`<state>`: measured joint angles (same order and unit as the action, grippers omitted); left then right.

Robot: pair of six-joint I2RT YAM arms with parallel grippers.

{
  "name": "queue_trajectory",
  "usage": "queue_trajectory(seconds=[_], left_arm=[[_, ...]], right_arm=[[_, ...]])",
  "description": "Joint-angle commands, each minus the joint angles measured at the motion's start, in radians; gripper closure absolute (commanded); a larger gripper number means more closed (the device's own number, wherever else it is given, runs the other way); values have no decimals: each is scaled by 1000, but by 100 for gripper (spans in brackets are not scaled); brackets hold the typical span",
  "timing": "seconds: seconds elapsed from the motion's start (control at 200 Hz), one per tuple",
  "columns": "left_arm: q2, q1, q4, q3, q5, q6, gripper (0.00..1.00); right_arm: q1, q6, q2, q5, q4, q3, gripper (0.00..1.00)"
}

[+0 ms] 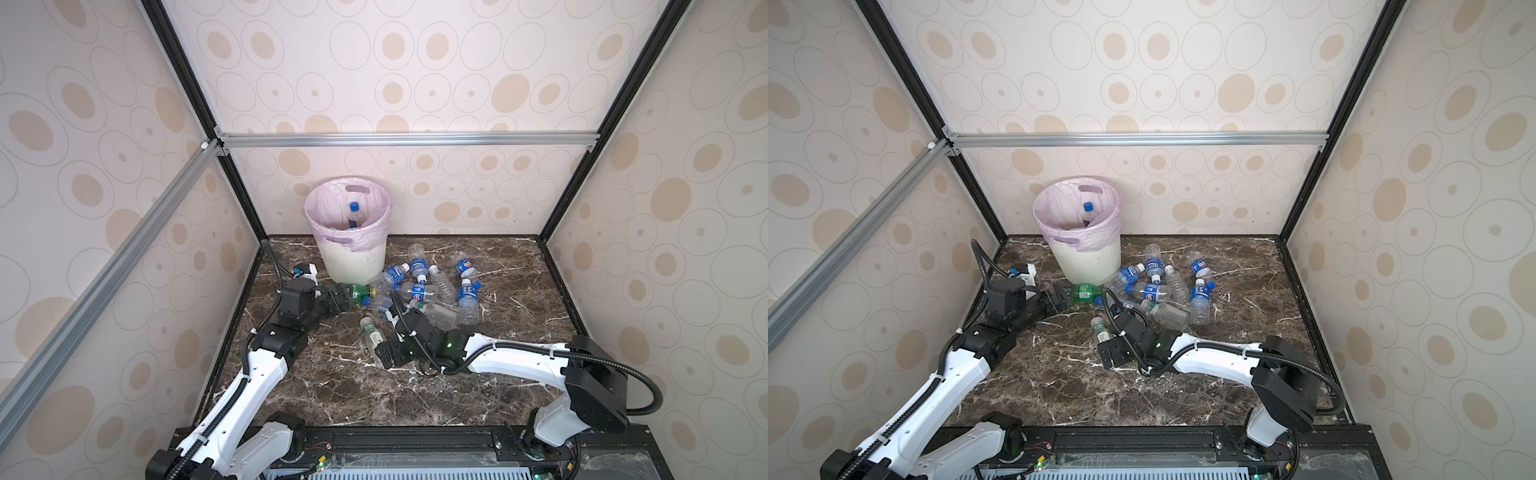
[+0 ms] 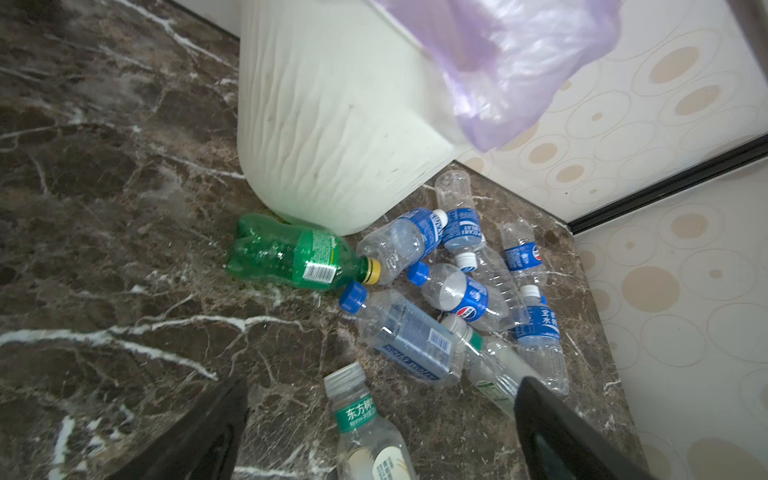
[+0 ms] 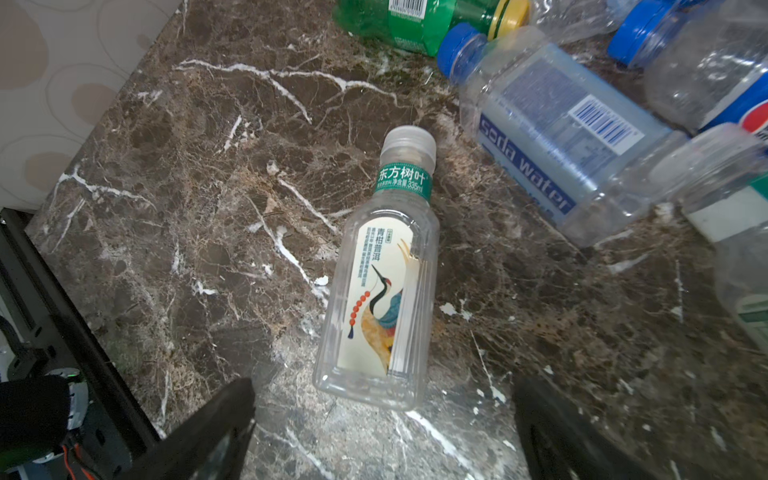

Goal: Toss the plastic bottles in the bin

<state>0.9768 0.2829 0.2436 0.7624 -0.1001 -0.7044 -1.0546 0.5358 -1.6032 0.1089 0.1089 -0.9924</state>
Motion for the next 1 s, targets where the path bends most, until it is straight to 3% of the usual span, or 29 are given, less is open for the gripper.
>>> queue_trajectory(seconds=[0.0, 0.46, 0.73, 0.995], left_arm=[[-10, 4, 40, -24, 52, -45, 1], [-21, 1, 28, -128, 167, -155, 1], [-51, -4, -66, -171, 25, -176, 1], [-19, -13, -225, -231, -190, -262, 1]], right_arm=[[-10, 57, -61, 9, -21, -14, 2], [-18, 66, -205, -5, -20, -65, 21], [-18, 23, -230, -13, 3, -106, 44], [1, 27, -178, -42, 11, -114, 51]])
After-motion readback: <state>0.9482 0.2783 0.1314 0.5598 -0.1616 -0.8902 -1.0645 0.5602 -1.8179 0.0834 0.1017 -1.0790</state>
